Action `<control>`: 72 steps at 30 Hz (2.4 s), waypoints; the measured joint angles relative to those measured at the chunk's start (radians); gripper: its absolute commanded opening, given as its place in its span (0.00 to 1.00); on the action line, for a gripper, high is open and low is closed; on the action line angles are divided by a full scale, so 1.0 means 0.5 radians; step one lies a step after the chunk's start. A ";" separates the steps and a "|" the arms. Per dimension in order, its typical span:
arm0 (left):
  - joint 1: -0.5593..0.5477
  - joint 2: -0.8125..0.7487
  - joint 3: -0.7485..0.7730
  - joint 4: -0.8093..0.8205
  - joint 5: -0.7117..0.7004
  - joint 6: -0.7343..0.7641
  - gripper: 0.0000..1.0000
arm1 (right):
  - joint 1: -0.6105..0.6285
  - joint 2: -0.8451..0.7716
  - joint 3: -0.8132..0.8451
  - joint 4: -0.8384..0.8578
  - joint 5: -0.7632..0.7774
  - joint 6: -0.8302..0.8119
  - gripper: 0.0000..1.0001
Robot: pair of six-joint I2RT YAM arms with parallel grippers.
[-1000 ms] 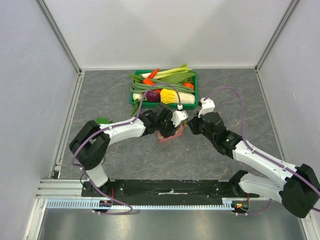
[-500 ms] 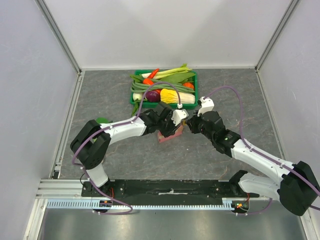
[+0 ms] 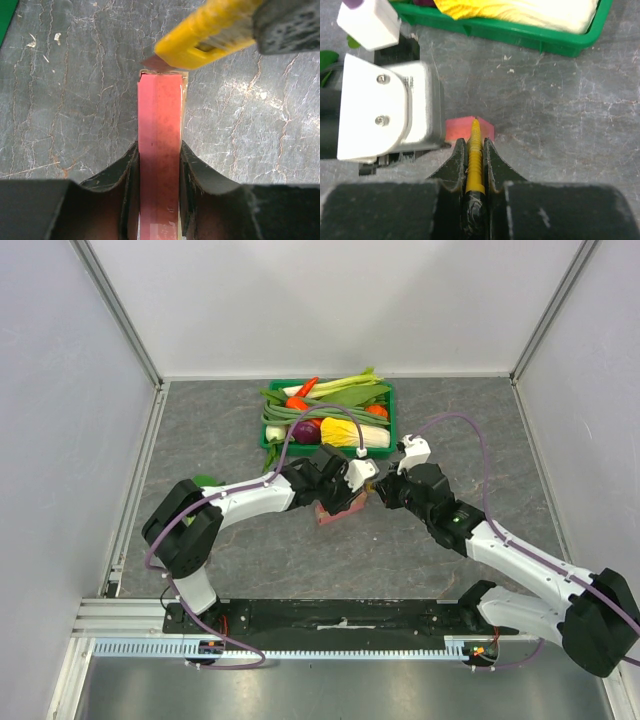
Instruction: Unpack the express box
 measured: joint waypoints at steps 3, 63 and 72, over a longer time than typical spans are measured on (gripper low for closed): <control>0.014 0.003 0.001 0.001 0.021 -0.002 0.04 | -0.001 -0.011 0.000 -0.027 -0.015 -0.008 0.00; -0.016 -0.066 -0.157 0.206 -0.053 0.124 0.04 | -0.092 0.023 0.069 -0.083 -0.121 -0.130 0.00; -0.016 -0.066 -0.157 0.205 -0.060 0.124 0.04 | -0.107 0.028 0.076 -0.082 -0.141 -0.141 0.00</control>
